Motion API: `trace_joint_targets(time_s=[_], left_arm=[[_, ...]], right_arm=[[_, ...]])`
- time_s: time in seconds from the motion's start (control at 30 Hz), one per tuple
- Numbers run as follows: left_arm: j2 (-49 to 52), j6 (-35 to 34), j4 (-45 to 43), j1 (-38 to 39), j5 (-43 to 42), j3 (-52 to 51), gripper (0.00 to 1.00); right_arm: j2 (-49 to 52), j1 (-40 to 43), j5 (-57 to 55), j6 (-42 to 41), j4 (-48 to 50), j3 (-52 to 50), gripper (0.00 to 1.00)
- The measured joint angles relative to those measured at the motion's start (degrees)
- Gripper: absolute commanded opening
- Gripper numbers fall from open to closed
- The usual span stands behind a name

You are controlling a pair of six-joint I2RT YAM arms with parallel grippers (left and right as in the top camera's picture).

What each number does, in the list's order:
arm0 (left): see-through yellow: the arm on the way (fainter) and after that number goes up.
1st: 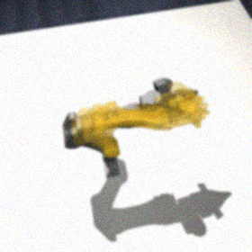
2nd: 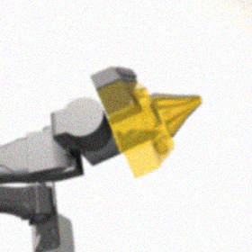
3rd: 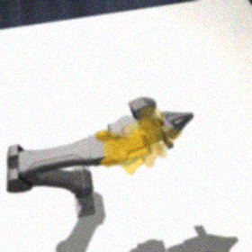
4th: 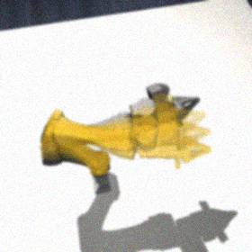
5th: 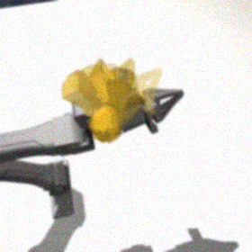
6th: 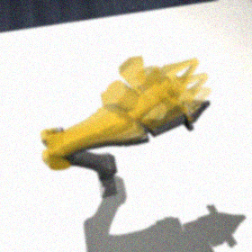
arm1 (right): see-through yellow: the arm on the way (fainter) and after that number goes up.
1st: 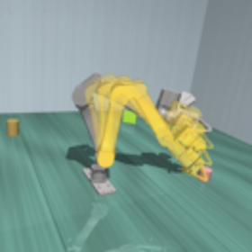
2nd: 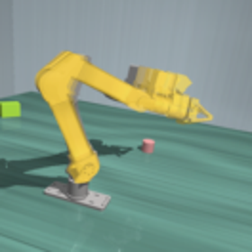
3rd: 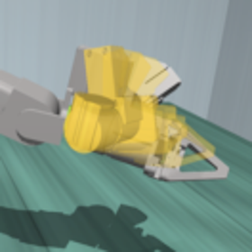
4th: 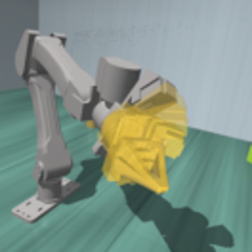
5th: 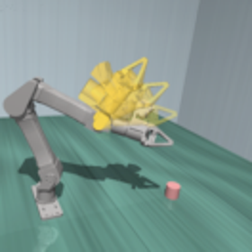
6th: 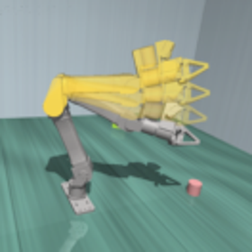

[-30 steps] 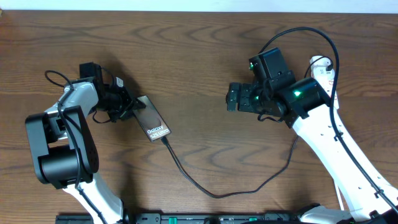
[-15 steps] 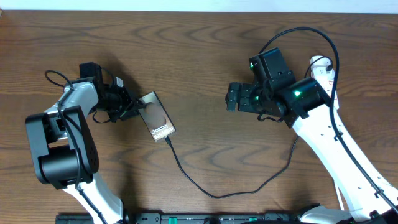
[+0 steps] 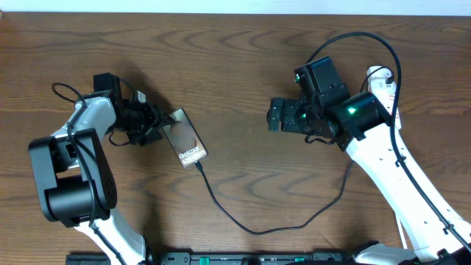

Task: Plug charger to phone and switch on socket

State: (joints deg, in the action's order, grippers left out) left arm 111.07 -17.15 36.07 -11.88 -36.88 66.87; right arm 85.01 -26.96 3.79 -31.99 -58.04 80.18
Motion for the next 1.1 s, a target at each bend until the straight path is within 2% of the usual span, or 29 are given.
trace_joint_targets(time_s=[0.07, 0.33, 0.5, 0.67, 0.87, 1.0, 1.1], left_arm=[[-0.3, -0.2, 0.0, 0.0, 0.0, 0.0, 0.85], [-0.5, 0.7, 2.1, 0.1, 0.8, 0.8, 0.86], [-2.3, 6.6, 10.9, 0.0, 1.9, 3.8, 0.86], [-12.1, 10.1, 16.3, 1.4, 7.6, 11.8, 0.86], [-26.6, 11.5, 17.1, 9.4, 17.5, 19.6, 0.86], [-31.7, 11.7, 17.5, 16.0, 21.0, 20.1, 0.86], [-32.5, 11.9, 17.6, 20.0, 22.3, 20.1, 0.86]], right_arm=[[0.0, 0.0, 0.0, 0.0, 0.0, 0.0, 0.99], [0.0, 0.0, -0.7, 0.0, -0.1, 0.0, 0.99], [0.0, 0.0, -3.1, 0.0, 0.0, 0.0, 0.99], [0.0, 0.0, -4.7, 0.0, 0.5, 0.0, 0.99], [0.0, 0.5, -6.3, -1.0, 0.6, 0.0, 0.99], [0.1, 6.2, -3.0, -0.4, 0.8, 0.3, 0.99], [0.7, 15.8, 3.3, 2.9, -0.2, 3.4, 0.99]])
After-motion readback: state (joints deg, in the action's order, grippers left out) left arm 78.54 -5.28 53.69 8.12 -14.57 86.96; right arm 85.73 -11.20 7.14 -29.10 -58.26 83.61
